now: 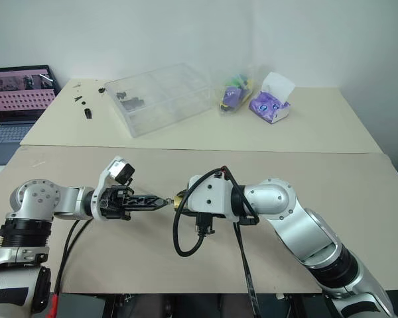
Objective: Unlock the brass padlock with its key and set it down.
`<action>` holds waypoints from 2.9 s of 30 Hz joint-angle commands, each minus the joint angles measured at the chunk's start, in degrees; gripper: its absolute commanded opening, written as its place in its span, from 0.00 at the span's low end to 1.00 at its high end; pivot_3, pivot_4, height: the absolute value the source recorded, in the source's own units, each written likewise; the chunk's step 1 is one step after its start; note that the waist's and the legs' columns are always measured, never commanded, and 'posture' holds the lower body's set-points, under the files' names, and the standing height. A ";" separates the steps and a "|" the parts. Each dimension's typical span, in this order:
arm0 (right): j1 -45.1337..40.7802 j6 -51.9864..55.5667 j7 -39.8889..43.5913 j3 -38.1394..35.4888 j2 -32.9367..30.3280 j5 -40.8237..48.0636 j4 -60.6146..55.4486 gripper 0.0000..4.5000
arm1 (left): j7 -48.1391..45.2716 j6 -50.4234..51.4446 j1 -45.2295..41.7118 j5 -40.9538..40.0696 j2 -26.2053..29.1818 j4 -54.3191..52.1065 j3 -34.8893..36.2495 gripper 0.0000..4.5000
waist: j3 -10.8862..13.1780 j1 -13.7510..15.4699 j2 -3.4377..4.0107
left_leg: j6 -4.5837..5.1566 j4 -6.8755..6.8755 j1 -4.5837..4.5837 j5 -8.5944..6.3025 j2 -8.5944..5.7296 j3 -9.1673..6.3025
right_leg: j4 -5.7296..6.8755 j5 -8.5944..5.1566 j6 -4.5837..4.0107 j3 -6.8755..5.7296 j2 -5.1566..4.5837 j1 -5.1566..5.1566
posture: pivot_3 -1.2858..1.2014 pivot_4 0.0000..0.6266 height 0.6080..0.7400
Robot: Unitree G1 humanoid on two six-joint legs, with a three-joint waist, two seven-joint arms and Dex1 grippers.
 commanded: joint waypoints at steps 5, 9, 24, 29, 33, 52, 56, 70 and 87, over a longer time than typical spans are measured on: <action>-0.36 -0.25 0.73 0.30 -0.17 1.11 -1.36 0.20 | -7.77 -10.79 0.59 4.13 1.24 -10.96 -4.49 0.01 | 0.00 -0.02 -0.01 | 0.00 -0.03 -0.02 0.00 0.01 0.01 | -0.01 0.02 -0.12 0.00 0.00 -0.02 | 0.52 0.24 1.00; -0.35 -0.11 1.00 0.15 -0.19 1.39 -1.33 0.20 | -8.85 -15.61 0.50 7.09 0.98 -12.07 -5.44 0.01 | 0.01 0.06 -0.01 | 0.00 -0.02 -0.02 0.00 0.00 0.02 | -0.02 -0.02 -0.12 0.00 -0.01 -0.03 | 0.52 0.24 1.00; -0.15 0.54 1.78 -0.35 -0.06 2.69 -0.98 0.20 | -9.80 -36.67 3.34 20.69 -1.90 -16.62 -7.80 0.01 | 0.02 0.00 -0.02 | 0.00 -0.04 -0.05 0.00 0.01 0.02 | -0.02 0.02 0.05 0.01 0.01 -0.03 | 0.52 0.24 1.00; -0.06 0.60 1.96 -0.39 0.04 2.95 -0.99 0.20 | -10.14 -38.77 4.12 21.91 -2.14 -17.55 -7.67 0.01 | 0.02 0.07 -0.02 | 0.00 -0.02 -0.06 0.00 0.01 0.03 | -0.04 -0.02 0.09 0.01 -0.01 -0.03 | 0.52 0.24 1.00; 0.03 0.55 2.10 -0.39 0.08 3.01 -0.94 0.20 | -10.75 -41.19 4.77 23.45 -1.76 -18.22 -8.07 0.01 | 0.02 0.07 -0.02 | 0.01 -0.02 -0.06 0.00 0.01 0.03 | -0.03 -0.03 0.11 0.01 0.00 -0.03 | 0.52 0.24 1.00; 0.39 -0.03 2.93 -0.51 -0.41 2.73 -0.70 0.20 | -10.71 -32.99 2.11 19.04 -1.16 -14.29 -5.31 0.10 | 0.02 0.05 -0.03 | 0.01 -0.02 -0.05 0.00 0.02 0.01 | 0.00 0.01 0.37 0.00 0.02 -0.03 | 0.52 0.24 1.00; 0.36 -0.08 2.88 -0.46 -0.57 3.02 -0.69 0.20 | -10.58 -27.91 0.71 17.20 0.22 -13.51 -5.42 0.39 | 0.03 0.00 -0.04 | 0.01 -0.01 -0.06 0.00 0.03 -0.02 | 0.00 0.00 0.63 0.00 0.04 -0.03 | 0.52 0.24 1.00; -0.02 -0.49 2.22 0.09 -0.53 2.78 -0.17 0.20 | -3.44 -3.14 -3.15 9.17 -1.47 -2.20 -0.81 0.70 | 0.03 0.04 -0.04 | 0.01 -0.01 -0.04 0.00 0.02 -0.04 | 0.03 0.00 0.60 -0.01 0.05 -0.03 | 0.52 0.24 1.00; -0.05 0.47 1.32 0.03 -0.50 2.82 -0.85 0.20 | 8.91 3.15 0.97 -1.06 -7.01 -5.65 3.49 0.70 | 0.04 -0.07 -0.05 | 0.01 0.00 -0.03 0.00 0.00 -0.05 | 0.05 0.21 0.29 0.00 0.02 -0.02 | 0.52 0.24 1.00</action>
